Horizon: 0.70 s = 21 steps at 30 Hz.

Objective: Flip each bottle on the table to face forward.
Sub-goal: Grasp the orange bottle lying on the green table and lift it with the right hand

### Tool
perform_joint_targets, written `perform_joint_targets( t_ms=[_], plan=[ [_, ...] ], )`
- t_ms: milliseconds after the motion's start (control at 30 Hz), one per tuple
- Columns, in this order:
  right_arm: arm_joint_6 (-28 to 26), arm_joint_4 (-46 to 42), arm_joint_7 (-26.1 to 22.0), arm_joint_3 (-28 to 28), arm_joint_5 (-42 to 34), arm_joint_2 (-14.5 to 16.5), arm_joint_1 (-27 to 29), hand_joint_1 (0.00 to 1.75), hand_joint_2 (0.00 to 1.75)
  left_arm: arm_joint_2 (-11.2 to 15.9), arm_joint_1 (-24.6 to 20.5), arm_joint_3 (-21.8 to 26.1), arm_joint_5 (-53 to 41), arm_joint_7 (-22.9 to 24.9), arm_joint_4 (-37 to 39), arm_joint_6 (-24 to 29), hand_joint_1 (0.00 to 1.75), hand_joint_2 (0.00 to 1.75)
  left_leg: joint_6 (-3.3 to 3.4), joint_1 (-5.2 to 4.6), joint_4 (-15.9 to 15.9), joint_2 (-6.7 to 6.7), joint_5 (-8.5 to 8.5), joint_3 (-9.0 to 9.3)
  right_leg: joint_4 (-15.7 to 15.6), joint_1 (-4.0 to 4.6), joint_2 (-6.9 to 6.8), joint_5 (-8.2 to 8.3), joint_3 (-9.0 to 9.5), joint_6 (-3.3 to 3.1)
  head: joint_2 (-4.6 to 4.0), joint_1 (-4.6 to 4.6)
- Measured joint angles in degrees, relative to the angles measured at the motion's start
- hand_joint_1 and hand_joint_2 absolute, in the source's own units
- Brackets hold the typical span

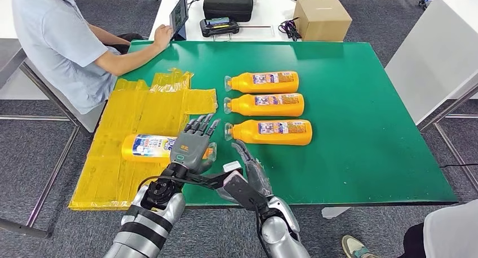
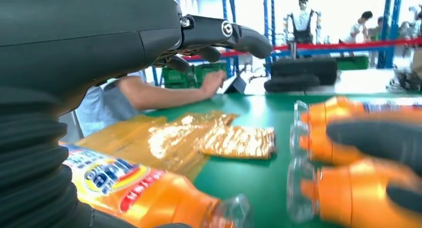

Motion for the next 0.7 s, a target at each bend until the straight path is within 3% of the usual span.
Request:
perform_joint_targets(
  t_ms=[367,500,633,700],
  plan=[
    [-0.14,-0.71,0.08,-0.54,0.66,0.00,0.15,0.00,1.75,-1.02,2.69,0.04,0.45,-1.02,-6.37,0.68,0.00,1.75,0.00,0.00,0.00,0.00,0.01,0.01,0.01,0.00,0.00,0.00,0.01,0.00,0.00,-0.01],
    [-0.11,-1.75,-0.24,-0.55,0.04,0.05,0.65,0.00,1.75,-1.15,3.87,0.14,5.26,-3.29,-8.20,0.77,0.00,1.75,0.00,0.00,0.00,0.01,0.01,0.01,0.01,0.00,0.00,0.00,-0.01,0.00,0.00,0.00],
    [3.78,-5.89,-1.30,-1.51,-8.05,0.61,2.58,0.00,0.00,-1.26,7.62,0.74,18.72,-7.97,-12.43,0.72,0.00,1.75,-0.01,0.01,0.00,0.00,-0.01,-0.02,0.01,0.00,-0.02,-0.02,-0.06,-0.01,0.00,-0.03],
    [6.89,-8.59,-1.39,-3.31,-13.06,0.63,4.26,0.00,0.87,-1.25,9.54,1.40,25.44,-10.54,-15.16,0.84,0.00,1.75,-0.01,0.01,0.00,-0.14,-0.01,-0.07,0.01,0.00,-0.14,-0.05,-0.05,-0.02,0.00,-0.01]
  ],
)
